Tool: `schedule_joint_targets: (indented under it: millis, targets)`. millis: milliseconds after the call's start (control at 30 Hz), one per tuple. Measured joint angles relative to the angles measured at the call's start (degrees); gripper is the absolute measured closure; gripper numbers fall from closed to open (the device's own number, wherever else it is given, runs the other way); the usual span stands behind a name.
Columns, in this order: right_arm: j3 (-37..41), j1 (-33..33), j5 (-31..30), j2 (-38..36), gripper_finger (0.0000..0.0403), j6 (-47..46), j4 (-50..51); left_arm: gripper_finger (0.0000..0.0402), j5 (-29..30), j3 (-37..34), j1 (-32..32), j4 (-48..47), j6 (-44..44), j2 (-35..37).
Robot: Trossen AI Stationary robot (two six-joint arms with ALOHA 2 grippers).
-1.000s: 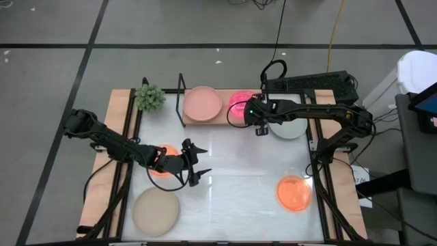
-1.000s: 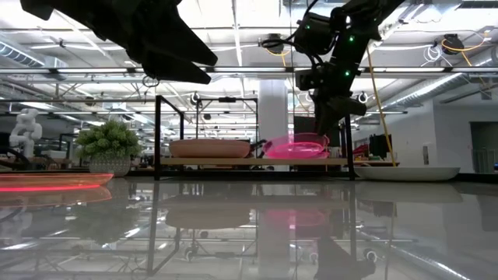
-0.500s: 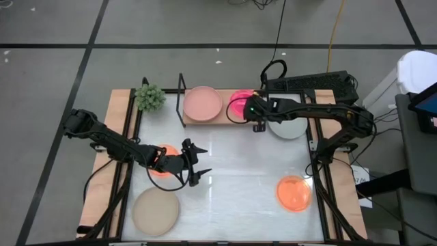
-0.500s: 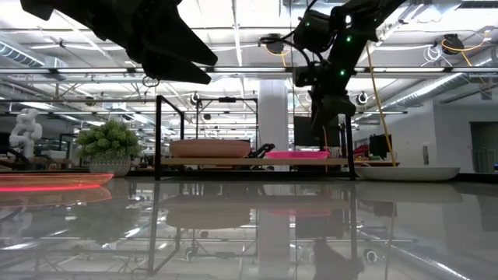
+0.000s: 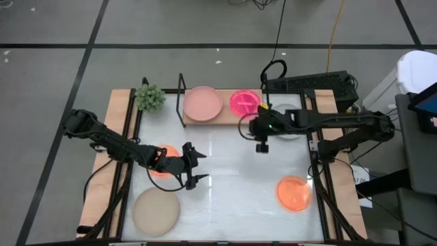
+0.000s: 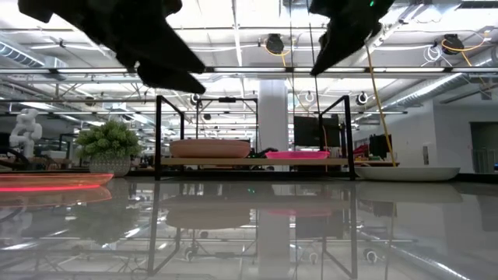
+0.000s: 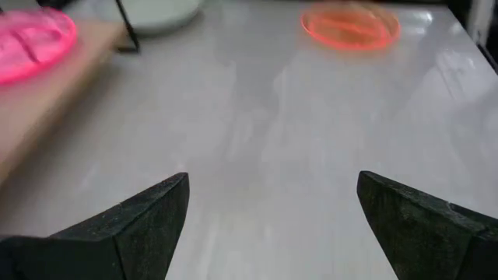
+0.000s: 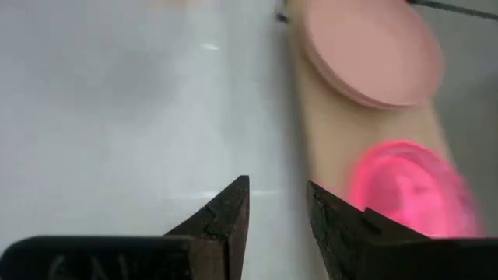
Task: Place and stack plates onto a shelf
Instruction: Stack the light brown plate on the light orange plate on the shelf
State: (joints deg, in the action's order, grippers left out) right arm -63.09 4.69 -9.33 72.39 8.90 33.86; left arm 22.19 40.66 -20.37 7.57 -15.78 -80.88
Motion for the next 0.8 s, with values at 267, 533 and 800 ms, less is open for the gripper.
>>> schedule_joint_targets:
  millis: [267,533,800]
  targets:
    - [0.05,-12.56,0.07,-1.61,0.0289,-16.54,5.76,0.0028,-11.18,0.00,-3.07,-8.63,-1.45,0.00]
    - [3.51,-22.37,-3.94,-1.55,0.0289,-20.33,4.35,0.0028,-16.14,0.98,-5.16,-22.12,-3.48,0.00]
    - [4.35,-24.67,-4.09,-1.58,0.0289,-22.09,4.11,0.0064,-18.01,7.58,-8.12,-37.52,-4.20,0.00]
